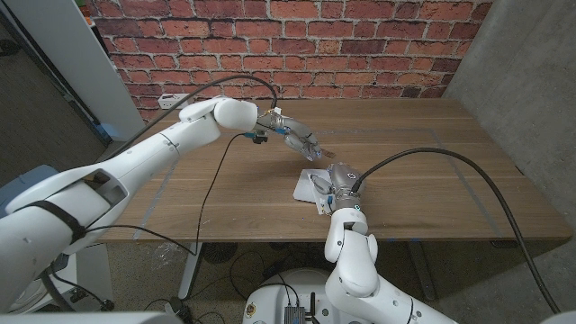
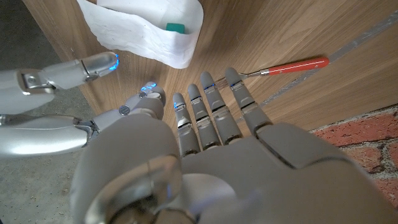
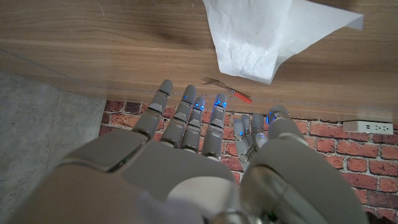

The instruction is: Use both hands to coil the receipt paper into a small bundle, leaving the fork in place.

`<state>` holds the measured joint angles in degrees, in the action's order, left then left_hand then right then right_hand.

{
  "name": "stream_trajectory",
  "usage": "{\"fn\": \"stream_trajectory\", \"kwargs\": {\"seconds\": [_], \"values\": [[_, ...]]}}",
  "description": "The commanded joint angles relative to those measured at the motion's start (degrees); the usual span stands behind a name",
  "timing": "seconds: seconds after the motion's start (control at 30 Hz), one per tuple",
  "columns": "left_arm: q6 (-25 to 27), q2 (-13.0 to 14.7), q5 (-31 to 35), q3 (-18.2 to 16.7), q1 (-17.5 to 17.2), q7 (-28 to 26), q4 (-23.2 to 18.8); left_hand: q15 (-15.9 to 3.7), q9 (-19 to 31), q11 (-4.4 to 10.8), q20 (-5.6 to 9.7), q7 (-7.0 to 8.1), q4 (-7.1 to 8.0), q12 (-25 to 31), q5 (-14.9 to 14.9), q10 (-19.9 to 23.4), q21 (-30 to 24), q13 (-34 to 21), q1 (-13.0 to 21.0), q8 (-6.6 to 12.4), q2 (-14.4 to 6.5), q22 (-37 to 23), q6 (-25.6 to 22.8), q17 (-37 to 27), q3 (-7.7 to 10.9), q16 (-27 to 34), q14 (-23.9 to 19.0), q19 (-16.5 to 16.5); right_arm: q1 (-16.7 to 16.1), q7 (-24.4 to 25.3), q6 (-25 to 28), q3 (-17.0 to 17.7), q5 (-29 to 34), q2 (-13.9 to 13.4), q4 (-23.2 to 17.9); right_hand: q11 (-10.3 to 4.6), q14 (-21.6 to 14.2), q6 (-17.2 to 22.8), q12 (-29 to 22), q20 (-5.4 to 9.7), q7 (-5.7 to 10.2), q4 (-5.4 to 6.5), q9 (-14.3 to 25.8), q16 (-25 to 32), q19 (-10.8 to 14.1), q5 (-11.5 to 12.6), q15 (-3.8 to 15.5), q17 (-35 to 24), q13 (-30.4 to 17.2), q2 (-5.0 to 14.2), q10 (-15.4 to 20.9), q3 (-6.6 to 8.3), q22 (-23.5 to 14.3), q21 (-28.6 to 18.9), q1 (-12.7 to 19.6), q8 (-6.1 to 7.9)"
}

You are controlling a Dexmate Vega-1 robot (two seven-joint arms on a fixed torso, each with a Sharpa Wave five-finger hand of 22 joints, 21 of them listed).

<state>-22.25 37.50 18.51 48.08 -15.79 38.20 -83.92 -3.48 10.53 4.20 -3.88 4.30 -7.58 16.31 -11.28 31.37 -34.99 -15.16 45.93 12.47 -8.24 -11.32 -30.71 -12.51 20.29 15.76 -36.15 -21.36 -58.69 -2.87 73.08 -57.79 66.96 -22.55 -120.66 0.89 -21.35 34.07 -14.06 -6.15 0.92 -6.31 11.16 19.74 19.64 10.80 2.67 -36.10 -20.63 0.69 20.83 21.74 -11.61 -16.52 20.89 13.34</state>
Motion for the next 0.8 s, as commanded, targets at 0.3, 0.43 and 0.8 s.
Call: {"fn": "stream_trajectory", "kwargs": {"seconds": [0.3,0.43,0.8], "values": [[-1.7,-0.3,-0.3,0.1,0.5,-0.7,1.4,-3.49,0.2,0.05,0.25,-0.29,-0.02,-0.1,0.3,0.6,-0.3,-0.1,-0.4,-0.23,0.4,-0.2,-0.3,-0.3,0.47,-0.1,-0.5,-0.1,4.0,-21.8,6.9,-1.3,16.2,2.7,7.8,0.67,-0.5,6.1,-1.1,-0.23,-1.58,-0.91,0.2,1.1,0.0,0.7,0.64,-0.6,-0.4,-0.19,2.2,-0.67,-0.3,-0.1,0.1,1.24],[-1.8,-0.2,-0.2,0.0,0.4,-0.8,1.2,-3.55,0.2,0.11,0.3,-0.16,-0.07,-0.2,0.3,0.6,-0.3,-0.1,-0.5,-0.27,0.6,-0.2,-0.4,-0.3,0.49,-0.1,-0.5,-0.2,3.0,-27.3,6.1,0.5,21.4,4.2,9.5,1.31,-0.2,5.5,-1.0,-0.29,-1.82,-0.57,0.2,1.1,-0.1,0.7,0.45,-0.8,-0.4,-0.11,1.8,-1.01,-0.3,-0.1,-0.6,0.71],[-1.6,0.5,0.0,-0.4,-0.2,-0.9,0.0,-3.55,0.2,0.18,0.25,-0.04,-0.08,-0.3,0.4,0.6,-0.3,-0.2,-0.7,-0.46,0.5,-0.2,-0.3,-0.4,0.7,-0.1,-0.5,-0.1,-3.1,-35.7,-3.4,9.8,30.6,10.6,11.8,1.67,-0.7,8.2,-1.4,-0.51,-2.87,0.18,0.1,1.3,-0.5,0.8,0.37,-0.8,-0.5,-0.23,2.9,-1.83,-0.4,0.0,-2.5,1.03]]}}
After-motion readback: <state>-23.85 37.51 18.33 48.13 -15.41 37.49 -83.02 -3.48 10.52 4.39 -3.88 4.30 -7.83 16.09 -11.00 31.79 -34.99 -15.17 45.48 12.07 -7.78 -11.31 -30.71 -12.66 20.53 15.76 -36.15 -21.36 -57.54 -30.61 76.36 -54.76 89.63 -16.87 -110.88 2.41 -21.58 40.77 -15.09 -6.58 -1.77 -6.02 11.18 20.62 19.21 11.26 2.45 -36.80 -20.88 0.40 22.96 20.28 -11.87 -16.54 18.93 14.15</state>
